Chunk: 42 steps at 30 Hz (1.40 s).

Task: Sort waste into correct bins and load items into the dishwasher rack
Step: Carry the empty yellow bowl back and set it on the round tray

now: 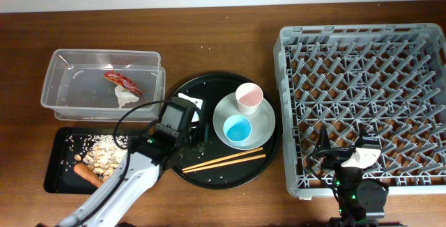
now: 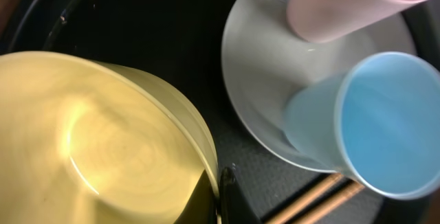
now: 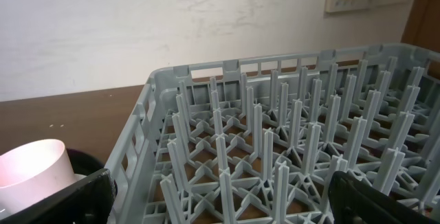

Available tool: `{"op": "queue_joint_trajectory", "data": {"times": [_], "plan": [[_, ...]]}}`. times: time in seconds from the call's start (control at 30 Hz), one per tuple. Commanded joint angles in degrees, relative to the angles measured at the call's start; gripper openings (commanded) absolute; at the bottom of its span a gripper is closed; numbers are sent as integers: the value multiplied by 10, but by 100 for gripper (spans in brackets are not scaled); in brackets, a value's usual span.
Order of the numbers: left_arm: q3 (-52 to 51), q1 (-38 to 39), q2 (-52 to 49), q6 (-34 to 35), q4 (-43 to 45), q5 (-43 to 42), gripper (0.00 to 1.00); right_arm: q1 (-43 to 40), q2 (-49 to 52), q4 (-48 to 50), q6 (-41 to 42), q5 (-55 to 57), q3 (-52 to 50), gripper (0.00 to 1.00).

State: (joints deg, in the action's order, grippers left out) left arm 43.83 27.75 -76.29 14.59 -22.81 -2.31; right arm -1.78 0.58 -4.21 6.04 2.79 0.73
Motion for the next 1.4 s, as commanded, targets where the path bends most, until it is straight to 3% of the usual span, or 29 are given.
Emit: {"op": "queue_joint_trajectory", "data": {"times": [0.0, 0.5, 0.6, 0.7, 0.93, 1.2, 1.33, 1.37], "plan": [[10, 3, -32, 2, 19, 12, 0, 2, -4, -2, 4, 5, -4, 98], [10, 3, -122, -13, 46, 6, 2, 2, -4, -1, 4, 5, -4, 98], [10, 3, -122, -13, 36, -35, 2, 2, -4, -2, 4, 5, -4, 98], [10, 3, -122, -13, 19, -64, 9, 2, -4, -1, 4, 5, -4, 98], [10, 3, -122, -3, -3, -83, 9, 2, -4, -1, 4, 5, -4, 98], [16, 14, -122, -2, -15, -268, 8, 2, -4, -2, 4, 5, -4, 98], [57, 45, -121, 2, -42, -258, 8, 2, -4, -1, 4, 5, -4, 98], [92, 53, -121, 2, -82, -206, 7, 2, -4, -2, 4, 5, -4, 98]]}}
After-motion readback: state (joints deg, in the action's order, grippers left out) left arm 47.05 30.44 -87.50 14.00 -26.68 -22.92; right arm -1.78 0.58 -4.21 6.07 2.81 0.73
